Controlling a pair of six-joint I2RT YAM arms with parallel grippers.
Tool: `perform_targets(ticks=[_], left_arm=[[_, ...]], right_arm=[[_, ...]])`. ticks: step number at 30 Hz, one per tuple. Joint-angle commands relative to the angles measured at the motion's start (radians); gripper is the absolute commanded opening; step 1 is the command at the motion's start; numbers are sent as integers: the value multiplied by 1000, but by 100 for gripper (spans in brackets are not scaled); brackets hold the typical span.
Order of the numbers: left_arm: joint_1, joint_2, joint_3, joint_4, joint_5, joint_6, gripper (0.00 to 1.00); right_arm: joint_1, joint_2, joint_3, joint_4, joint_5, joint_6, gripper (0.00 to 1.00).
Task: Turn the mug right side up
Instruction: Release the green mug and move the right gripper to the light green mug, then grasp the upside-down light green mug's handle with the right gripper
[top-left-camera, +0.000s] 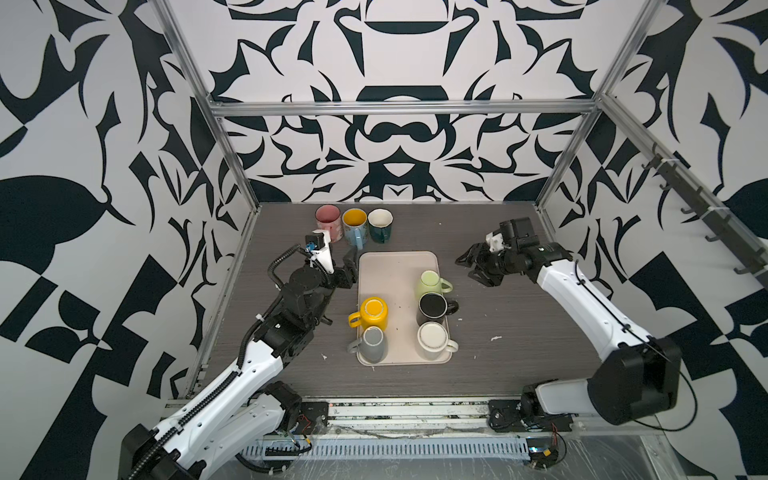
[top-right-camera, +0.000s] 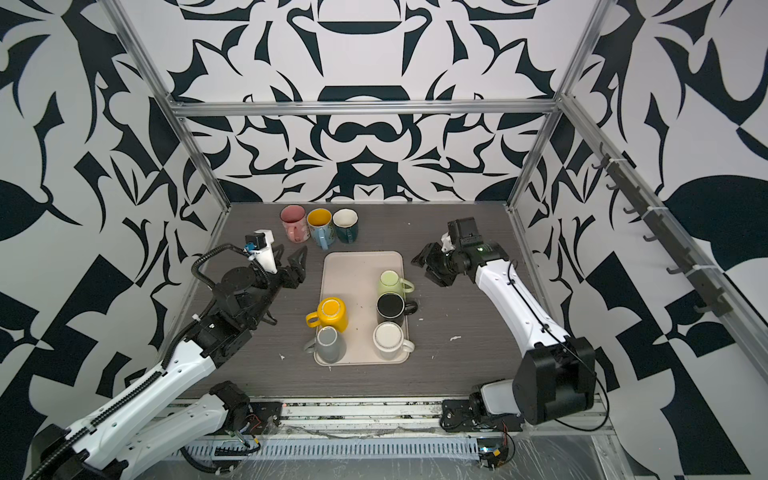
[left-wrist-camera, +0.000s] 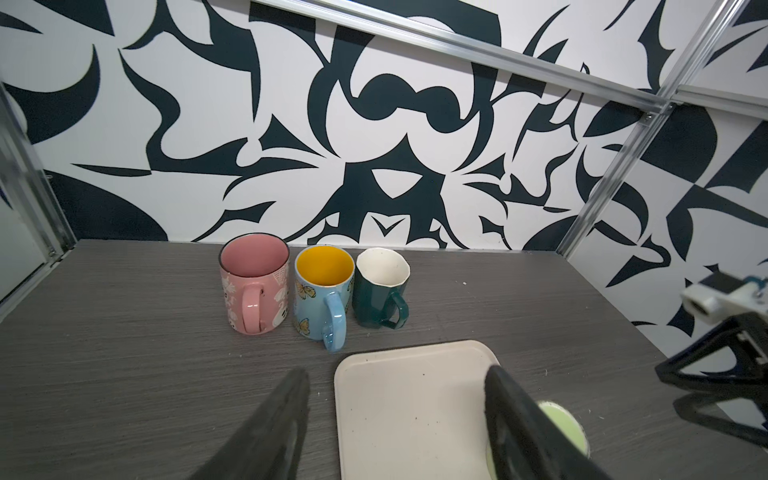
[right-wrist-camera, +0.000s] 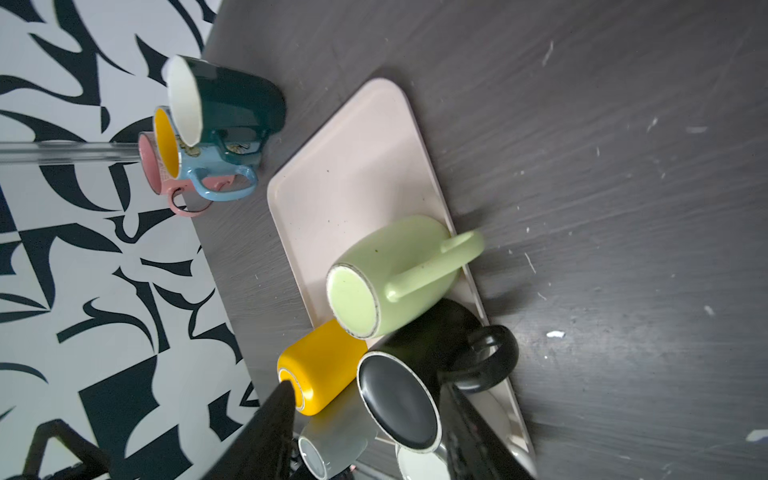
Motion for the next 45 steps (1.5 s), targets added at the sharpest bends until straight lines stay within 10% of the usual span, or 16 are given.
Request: perform_targets(ticks=[1, 13, 45], left_arm=[[5, -40, -22, -7, -61, -39, 70], [5, -60, -47, -9, -95, -45, 72], [5, -54, -87, 31, -141, -21, 75]], right_arm=[[-3, 26, -25, 45, -140, 139, 62], [-22, 110, -145, 230, -172, 440, 63], [-17, 269, -75, 329, -108, 587, 49]])
